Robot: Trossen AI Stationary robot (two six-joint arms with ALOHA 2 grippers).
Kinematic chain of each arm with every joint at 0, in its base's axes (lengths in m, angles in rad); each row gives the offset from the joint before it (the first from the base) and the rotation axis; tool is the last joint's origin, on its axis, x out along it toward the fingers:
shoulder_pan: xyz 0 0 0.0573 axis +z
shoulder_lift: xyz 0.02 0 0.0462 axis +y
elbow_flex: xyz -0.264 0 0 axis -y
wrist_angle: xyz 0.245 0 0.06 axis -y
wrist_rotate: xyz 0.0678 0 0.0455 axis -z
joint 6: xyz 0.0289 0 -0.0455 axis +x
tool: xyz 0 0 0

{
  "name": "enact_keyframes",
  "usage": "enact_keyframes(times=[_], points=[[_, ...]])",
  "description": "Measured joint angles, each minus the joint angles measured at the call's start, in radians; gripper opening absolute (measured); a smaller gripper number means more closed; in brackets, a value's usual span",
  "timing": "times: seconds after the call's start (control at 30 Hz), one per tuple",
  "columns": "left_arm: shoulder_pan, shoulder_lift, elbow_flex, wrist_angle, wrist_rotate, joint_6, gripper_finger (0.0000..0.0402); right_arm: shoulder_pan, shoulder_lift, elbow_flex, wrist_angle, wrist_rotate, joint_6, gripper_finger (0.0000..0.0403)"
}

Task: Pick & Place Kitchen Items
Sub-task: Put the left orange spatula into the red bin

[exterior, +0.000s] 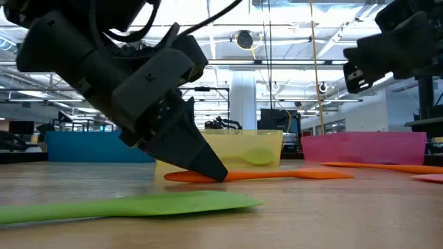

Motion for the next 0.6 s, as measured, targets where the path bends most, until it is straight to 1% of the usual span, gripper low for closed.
enact_keyframes(times=[0.1, 0.17, 0.23, 0.3, 0.47, 0.53, 0.6], points=[[0.025, -0.001, -0.003, 0.026, 0.021, 0.001, 0.0048, 0.047, 0.088, 0.010, 0.053, 0.075, 0.030, 0.0089], [0.039, -0.001, -0.006, 0.054, 0.055, 0.016, 0.0066, 0.078, 0.157, 0.036, 0.049, 0.110, 0.049, 0.0089], [0.044, 0.001, -0.007, 0.071, 0.071, 0.034, 0.0080, 0.103, 0.239, 0.084, 0.039, 0.113, 0.056, 0.0089], [0.044, 0.003, -0.007, 0.075, 0.073, 0.052, 0.0085, 0.120, 0.320, 0.142, 0.062, 0.114, 0.052, 0.0089], [0.040, 0.004, -0.007, 0.074, 0.067, 0.095, 0.0071, 0.126, 0.515, 0.258, 0.047, 0.124, 0.036, 0.0091], [0.040, 0.004, -0.007, 0.075, 0.067, 0.096, 0.0063, 0.126, 0.577, 0.292, 0.047, 0.179, 0.037, 0.0097], [0.040, 0.004, -0.007, 0.076, 0.067, 0.108, 0.0059, 0.126, 0.632, 0.319, 0.033, 0.274, 0.070, 0.0105]])
